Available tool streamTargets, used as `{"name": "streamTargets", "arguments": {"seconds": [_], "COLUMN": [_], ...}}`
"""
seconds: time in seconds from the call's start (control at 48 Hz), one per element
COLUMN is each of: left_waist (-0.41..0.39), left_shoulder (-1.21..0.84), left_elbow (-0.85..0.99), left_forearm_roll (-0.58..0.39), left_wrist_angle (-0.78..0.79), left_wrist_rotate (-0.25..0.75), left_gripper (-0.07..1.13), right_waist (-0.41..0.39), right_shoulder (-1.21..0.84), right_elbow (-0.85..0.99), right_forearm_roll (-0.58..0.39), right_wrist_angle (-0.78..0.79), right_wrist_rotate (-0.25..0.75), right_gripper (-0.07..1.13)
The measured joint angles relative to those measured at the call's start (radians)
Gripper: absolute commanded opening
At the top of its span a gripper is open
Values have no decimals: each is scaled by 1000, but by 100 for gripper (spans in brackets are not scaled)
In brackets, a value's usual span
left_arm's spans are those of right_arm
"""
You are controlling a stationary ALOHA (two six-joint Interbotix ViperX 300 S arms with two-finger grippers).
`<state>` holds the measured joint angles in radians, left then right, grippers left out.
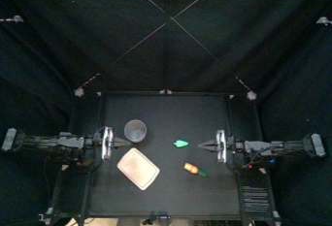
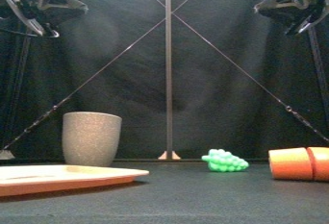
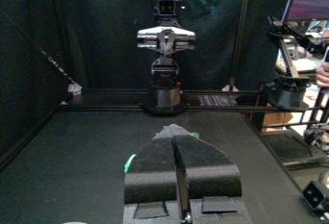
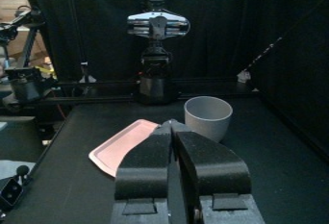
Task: Pick the green grapes then place it in the grey bowl
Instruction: Pick the green grapes
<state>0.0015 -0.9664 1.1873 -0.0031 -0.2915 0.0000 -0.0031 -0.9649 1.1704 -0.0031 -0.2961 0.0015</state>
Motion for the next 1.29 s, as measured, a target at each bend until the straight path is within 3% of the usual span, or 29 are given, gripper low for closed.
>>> {"name": "streamTargets", "arguments": {"seconds": [0.188, 0.458, 0.562, 0.75, 0.854, 1.292], "left_waist": [3, 26, 41, 60, 61, 69], "left_shoulder": [3, 3, 3, 3, 3, 3], "left_elbow": [0, 0, 0, 14, 14, 18], "left_forearm_roll": [12, 15, 17, 17, 17, 17], "left_wrist_angle": [23, 26, 28, 28, 28, 28], "left_wrist_rotate": [2, 3, 5, 5, 5, 5], "left_gripper": [9, 9, 9, 9, 9, 9], "right_waist": [3, -11, -29, -81, -101, -181], "right_shoulder": [60, 324, 408, 503, 541, 818], "right_elbow": [0, -86, -120, -143, -156, -249], "right_forearm_roll": [5, 2, -2, 9, 35, 5], "right_wrist_angle": [18, 179, 189, 190, 196, 227], "right_wrist_rotate": [17, 20, 20, 21, 23, 18], "right_gripper": [6, 9, 23, 64, 78, 79]}}
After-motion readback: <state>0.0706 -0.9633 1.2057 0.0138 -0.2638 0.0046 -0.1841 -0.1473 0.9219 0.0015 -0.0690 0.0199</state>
